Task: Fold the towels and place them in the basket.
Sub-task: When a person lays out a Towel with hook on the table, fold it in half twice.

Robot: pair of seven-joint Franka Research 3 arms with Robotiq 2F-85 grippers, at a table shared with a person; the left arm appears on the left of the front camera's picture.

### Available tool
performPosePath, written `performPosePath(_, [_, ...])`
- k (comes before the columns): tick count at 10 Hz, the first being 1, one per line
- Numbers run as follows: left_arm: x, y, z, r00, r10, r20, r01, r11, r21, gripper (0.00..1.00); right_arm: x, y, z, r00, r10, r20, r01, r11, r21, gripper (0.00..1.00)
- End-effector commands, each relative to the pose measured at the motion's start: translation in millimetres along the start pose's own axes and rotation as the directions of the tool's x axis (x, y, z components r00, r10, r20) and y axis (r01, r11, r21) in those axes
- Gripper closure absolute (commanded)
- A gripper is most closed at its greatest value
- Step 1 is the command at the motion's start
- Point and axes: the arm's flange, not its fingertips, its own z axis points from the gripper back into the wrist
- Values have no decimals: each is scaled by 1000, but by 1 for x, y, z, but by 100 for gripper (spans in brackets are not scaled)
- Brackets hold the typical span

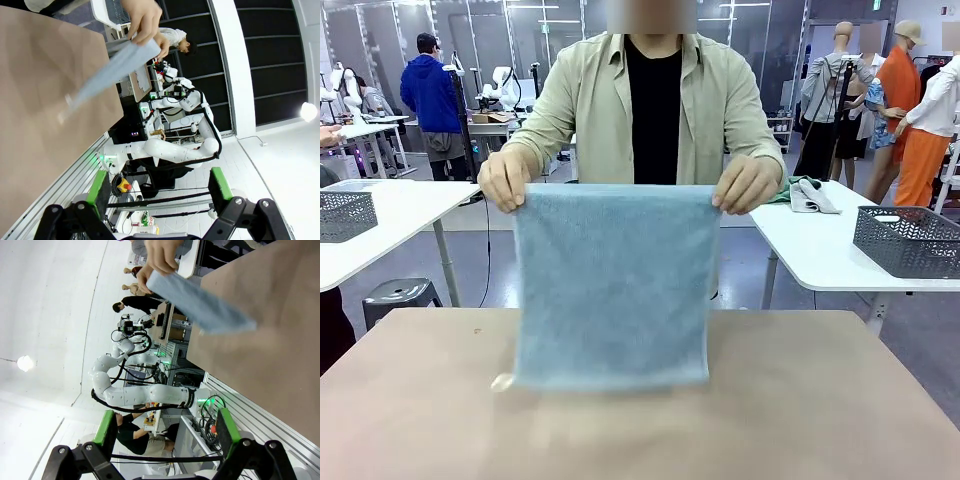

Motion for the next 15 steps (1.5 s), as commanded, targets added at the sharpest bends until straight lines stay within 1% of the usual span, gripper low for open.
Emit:
performPosePath(1, [-1,-1,0,1000,-3,4,3,1000,-1,0,0,0,0,1000,1,3,-1,1000,-2,0])
performPosePath(15, [-1,-1,0,1000,-3,4,3,1000,-1,0,0,0,0,1000,1,3,-1,1000,-2,0])
